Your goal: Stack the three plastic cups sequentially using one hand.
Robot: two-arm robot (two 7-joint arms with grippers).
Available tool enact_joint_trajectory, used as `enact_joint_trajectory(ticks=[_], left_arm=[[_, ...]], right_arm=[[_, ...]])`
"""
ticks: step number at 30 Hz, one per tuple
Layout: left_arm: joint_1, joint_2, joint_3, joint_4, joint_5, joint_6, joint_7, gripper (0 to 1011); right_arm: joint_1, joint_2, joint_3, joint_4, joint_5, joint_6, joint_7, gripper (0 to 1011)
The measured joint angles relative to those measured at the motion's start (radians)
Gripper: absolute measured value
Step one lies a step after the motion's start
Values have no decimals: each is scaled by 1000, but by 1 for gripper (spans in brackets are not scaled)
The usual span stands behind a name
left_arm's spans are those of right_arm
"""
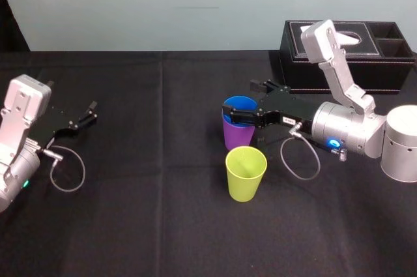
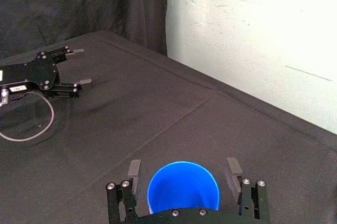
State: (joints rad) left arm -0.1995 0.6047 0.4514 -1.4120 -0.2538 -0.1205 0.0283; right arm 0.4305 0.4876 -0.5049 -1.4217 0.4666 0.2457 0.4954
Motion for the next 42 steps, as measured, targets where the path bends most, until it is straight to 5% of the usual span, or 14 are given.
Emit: enact_joint_trajectory(ticks=[11, 17, 33, 42], left_arm=[[0, 0, 0, 0, 0, 0, 0, 1011], [0, 0, 0, 0, 0, 0, 0, 1011], [0, 0, 0, 0, 0, 0, 0, 1011], [0, 0, 0, 0, 0, 0, 0, 1011]], right_arm=[[-1, 1, 1, -2, 1, 1, -2, 1003], [-37, 34, 21, -63, 3, -24, -1, 1002], [-297, 240, 136, -261, 53, -102, 31, 1002], [-411, 301, 183, -292, 76, -148, 47, 1002]])
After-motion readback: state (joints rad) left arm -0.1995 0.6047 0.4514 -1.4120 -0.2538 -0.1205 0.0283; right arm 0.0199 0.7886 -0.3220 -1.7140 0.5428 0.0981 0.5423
